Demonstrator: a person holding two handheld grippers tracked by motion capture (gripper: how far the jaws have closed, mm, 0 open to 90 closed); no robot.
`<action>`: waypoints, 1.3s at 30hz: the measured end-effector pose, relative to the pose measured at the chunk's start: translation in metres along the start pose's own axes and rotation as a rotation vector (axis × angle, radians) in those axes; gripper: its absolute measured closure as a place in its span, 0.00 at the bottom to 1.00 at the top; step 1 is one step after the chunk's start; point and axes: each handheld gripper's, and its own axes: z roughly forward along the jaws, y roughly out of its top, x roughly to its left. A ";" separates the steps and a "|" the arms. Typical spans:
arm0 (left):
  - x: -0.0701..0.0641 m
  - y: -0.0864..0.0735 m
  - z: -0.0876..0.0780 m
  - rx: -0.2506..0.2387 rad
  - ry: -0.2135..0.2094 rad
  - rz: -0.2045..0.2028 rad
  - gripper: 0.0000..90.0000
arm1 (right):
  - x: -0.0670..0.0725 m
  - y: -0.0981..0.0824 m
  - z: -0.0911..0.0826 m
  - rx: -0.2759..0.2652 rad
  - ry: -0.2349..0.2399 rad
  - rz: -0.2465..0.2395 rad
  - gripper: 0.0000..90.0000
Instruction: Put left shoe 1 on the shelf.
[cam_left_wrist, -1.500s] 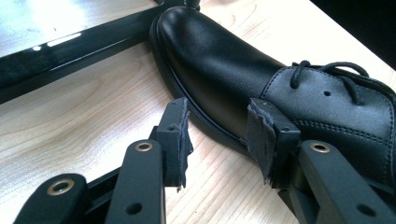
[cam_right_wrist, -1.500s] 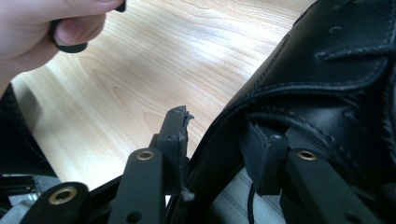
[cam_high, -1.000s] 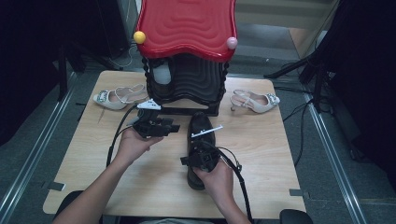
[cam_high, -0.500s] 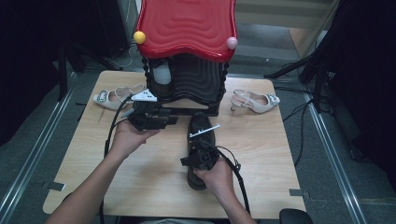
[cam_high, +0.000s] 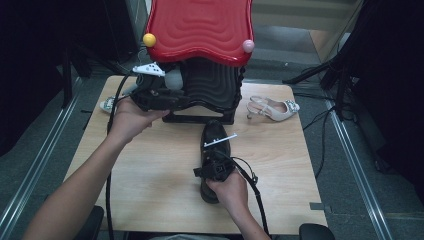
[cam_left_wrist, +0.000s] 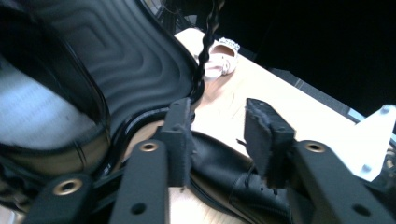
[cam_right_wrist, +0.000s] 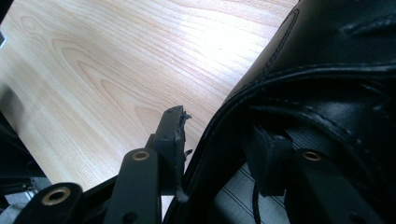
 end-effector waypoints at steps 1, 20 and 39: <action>0.001 0.005 -0.002 -0.006 -0.006 0.004 0.74 | 0.000 0.000 0.000 0.002 0.000 0.007 0.67; 0.015 0.092 -0.012 -0.016 0.040 0.043 0.93 | 0.000 0.001 0.002 0.012 0.002 -0.011 0.65; 0.030 0.125 0.013 0.021 0.108 0.029 0.97 | -0.006 0.003 -0.001 0.026 0.027 0.045 0.76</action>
